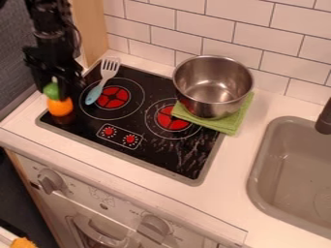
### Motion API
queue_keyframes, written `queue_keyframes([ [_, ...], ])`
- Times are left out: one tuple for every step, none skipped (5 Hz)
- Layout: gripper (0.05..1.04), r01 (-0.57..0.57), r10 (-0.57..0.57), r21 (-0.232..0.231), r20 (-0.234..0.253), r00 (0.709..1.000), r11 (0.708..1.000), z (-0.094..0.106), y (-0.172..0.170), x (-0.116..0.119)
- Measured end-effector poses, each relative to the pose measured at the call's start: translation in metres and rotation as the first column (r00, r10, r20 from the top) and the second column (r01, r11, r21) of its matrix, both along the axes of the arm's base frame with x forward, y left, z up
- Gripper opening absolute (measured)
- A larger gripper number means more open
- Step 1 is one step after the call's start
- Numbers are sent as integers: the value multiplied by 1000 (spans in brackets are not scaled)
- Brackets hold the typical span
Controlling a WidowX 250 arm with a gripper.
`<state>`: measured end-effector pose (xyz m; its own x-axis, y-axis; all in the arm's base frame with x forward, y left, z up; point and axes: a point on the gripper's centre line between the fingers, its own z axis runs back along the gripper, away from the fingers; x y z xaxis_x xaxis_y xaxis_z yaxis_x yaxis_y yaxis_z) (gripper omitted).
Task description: Move the salt shaker from the right corner of the burner to the left corner of the burner
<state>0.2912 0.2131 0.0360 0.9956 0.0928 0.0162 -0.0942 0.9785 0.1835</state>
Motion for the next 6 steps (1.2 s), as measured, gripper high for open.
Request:
queue_keyframes([
  [604,1,-1,-9,1,1000,1000,0,3,1],
  [604,16,-15,-24,15,1000,1000,0,-4,-3],
  [604,32,-31,-39,11,999,999,-1,-9,-7],
  [604,43,-42,-58,20,999,997,1,-15,-7],
  [604,58,-57,-74,19,998,996,2,-20,-8],
  [604,61,-60,-91,14,998,994,2,-23,-8],
])
